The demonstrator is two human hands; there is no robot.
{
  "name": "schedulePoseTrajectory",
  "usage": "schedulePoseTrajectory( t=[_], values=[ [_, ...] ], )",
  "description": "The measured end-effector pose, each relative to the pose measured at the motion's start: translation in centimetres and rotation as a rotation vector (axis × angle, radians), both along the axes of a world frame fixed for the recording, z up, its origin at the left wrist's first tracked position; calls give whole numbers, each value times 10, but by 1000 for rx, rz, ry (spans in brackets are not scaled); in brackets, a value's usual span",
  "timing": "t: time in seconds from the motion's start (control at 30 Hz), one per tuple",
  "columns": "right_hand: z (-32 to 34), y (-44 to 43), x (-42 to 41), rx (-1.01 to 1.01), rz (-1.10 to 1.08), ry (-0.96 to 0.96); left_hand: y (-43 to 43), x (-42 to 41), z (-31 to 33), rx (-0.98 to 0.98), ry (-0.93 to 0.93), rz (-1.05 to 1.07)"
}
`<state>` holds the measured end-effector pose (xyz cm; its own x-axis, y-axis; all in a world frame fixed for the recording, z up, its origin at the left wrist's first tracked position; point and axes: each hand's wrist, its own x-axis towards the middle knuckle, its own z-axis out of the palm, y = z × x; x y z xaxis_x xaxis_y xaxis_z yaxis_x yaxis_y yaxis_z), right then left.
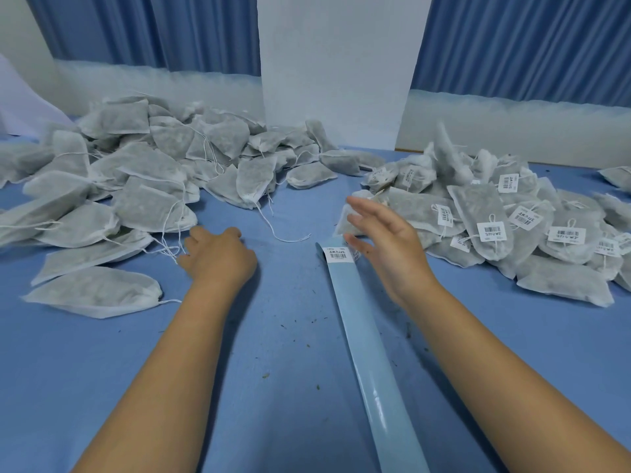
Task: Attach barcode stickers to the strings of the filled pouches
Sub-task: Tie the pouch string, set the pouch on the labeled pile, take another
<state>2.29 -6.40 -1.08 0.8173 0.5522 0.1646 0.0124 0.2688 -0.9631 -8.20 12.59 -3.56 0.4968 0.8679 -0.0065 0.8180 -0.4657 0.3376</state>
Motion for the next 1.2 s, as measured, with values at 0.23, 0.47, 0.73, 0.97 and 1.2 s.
schedulePoseTrajectory(
  t=[0.23,0.47,0.73,0.97,1.2],
  values=[
    [-1,1,-4,-89,11,-49,6,-1,1,-69,136,26],
    [-3,1,-1,-142,36,-75,-2,3,1,76,-500,-86],
    [1,3,-7,-206,152,-51,-44,2,16,33,-908,-558],
    [-1,3,-12,-265,161,-63,-51,1,21,-217,-981,-590],
    [-3,4,-10,-273,96,-115,-32,9,10,-77,-736,-501]
  ],
)
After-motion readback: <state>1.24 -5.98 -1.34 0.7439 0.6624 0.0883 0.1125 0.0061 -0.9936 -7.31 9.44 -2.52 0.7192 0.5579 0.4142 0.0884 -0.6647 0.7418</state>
